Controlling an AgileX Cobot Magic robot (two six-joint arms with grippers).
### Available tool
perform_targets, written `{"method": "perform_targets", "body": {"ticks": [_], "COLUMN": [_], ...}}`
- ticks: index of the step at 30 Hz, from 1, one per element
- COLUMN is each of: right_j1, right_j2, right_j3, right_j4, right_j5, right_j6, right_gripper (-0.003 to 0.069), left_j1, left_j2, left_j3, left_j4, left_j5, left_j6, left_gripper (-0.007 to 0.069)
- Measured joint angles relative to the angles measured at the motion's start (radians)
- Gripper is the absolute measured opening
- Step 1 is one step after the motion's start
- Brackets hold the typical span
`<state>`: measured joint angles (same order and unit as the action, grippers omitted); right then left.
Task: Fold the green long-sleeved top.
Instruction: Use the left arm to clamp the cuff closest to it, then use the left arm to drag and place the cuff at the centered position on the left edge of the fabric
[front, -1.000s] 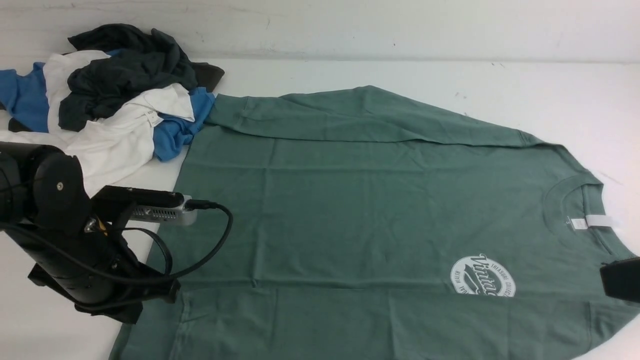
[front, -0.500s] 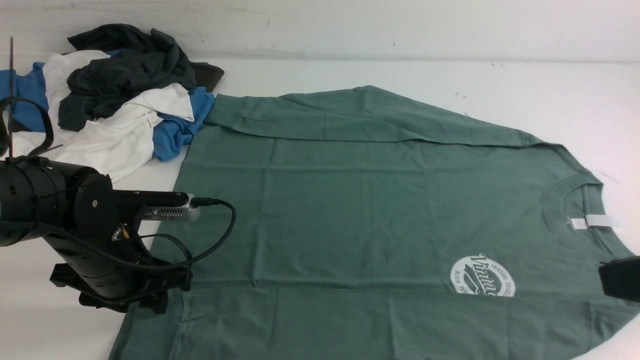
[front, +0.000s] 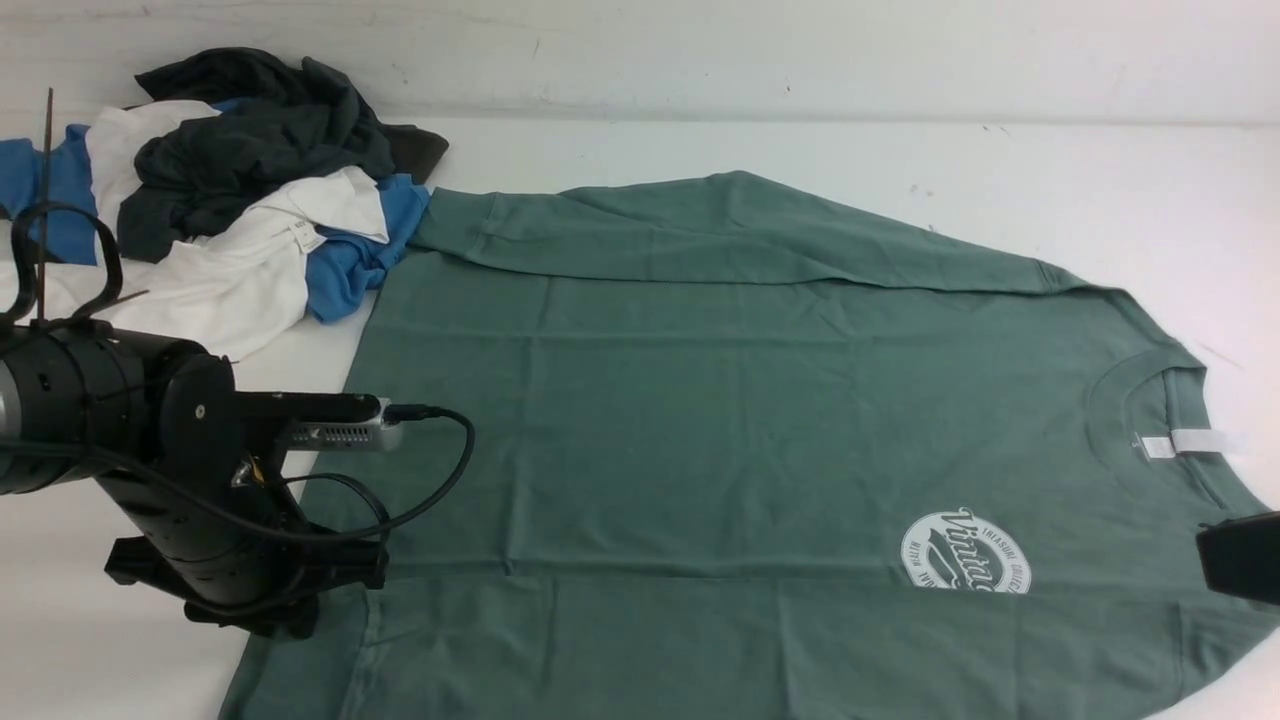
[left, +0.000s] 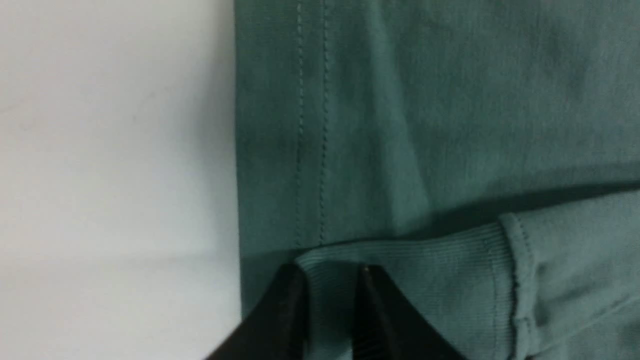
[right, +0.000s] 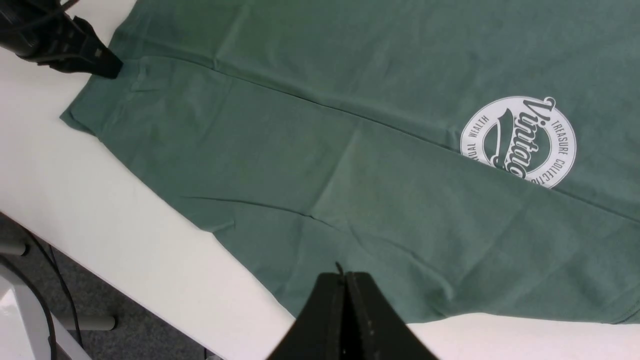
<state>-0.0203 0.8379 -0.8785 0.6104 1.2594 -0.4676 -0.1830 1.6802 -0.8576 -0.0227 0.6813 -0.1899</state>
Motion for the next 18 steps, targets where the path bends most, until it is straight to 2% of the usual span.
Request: {"method": "perform_targets", "body": {"ticks": [1, 2, 4, 13, 18], "right_j1": [0.000, 0.000, 0.000, 0.000, 0.000], "right_j2": [0.000, 0.000, 0.000, 0.000, 0.000], "right_j3": [0.000, 0.000, 0.000, 0.000, 0.000], "right_j4": [0.000, 0.000, 0.000, 0.000, 0.000], "right_j5": [0.000, 0.000, 0.000, 0.000, 0.000], "right_j6": [0.000, 0.000, 0.000, 0.000, -0.001], "right_gripper": [-0.0015, -0.0015, -0.0015, -0.0015, -0.0015], "left_j1": [0.000, 0.000, 0.000, 0.000, 0.000], "left_j2": [0.000, -0.001, -0.008, -0.140, -0.190], "left_j3": [-0.001, -0.009, -0.021, -0.106, -0.254], "left_j4": [0.000, 0.000, -0.002, -0.009, -0.032], "left_j5": [0.003, 0.028, 0.065, 0.218, 0.253], "left_j6": [0.000, 0.000, 0.001, 0.043, 0.045], "left_gripper": [0.0085, 0.0034, 0.0008, 0.0004, 0.0002]}}
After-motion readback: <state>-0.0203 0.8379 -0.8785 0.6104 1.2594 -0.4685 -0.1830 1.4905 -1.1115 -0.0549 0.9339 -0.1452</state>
